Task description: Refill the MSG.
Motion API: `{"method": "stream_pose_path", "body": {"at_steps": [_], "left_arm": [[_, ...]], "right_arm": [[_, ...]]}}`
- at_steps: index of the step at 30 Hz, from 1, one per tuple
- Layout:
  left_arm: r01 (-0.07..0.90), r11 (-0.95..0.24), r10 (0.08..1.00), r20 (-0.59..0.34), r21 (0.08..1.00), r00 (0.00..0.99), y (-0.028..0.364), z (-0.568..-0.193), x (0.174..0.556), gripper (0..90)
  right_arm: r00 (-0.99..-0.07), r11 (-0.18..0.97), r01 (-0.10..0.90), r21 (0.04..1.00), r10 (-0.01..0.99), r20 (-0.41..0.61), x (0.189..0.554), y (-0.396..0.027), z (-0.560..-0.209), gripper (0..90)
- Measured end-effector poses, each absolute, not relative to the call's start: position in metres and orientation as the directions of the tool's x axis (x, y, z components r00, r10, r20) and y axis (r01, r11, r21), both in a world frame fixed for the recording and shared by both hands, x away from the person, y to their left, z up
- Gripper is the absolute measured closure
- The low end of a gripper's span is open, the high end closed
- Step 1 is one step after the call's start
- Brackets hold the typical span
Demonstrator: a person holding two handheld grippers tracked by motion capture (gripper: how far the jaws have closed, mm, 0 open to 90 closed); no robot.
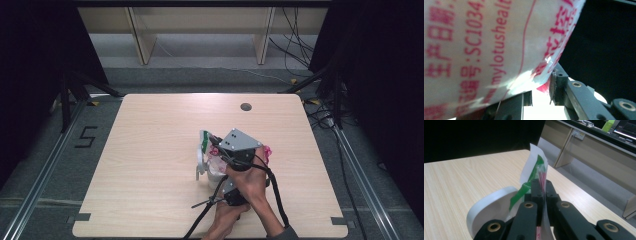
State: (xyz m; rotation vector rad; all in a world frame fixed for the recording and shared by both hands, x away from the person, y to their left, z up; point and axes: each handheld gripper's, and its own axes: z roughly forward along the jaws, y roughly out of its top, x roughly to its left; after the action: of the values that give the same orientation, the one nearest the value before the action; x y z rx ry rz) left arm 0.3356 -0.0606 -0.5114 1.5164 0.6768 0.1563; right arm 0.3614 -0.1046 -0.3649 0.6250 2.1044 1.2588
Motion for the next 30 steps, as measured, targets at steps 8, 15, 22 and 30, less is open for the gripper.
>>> {"method": "stream_pose_path", "body": {"at_steps": [8, 15, 22, 30], "left_arm": [[0.308, 0.083, 0.498, -0.307, 0.948, 0.811, -0.06, -0.5108, 0.3359, 75.0], [0.311, 0.088, 0.499, -0.312, 0.946, 0.808, -0.0608, -0.5095, 0.3371, 75.0], [0.307, 0.082, 0.501, -0.305, 0.948, 0.81, -0.0607, -0.5092, 0.3369, 74.9], [0.302, 0.078, 0.476, -0.301, 0.95, 0.826, -0.0607, -0.5095, 0.3381, 74.6]], "right_arm": [[-0.706, 0.441, 0.081, 0.894, 0.658, -0.261, 0.3596, -0.1037, -0.364, 90.0], [-0.707, 0.437, 0.081, 0.896, 0.659, -0.258, 0.3601, -0.103, -0.3632, 90.0], [-0.707, 0.439, 0.074, 0.895, 0.656, -0.263, 0.3596, -0.104, -0.3623, 90.0], [-0.706, 0.454, 0.07, 0.888, 0.652, -0.277, 0.3588, -0.1008, -0.3637, 90.0]]}}
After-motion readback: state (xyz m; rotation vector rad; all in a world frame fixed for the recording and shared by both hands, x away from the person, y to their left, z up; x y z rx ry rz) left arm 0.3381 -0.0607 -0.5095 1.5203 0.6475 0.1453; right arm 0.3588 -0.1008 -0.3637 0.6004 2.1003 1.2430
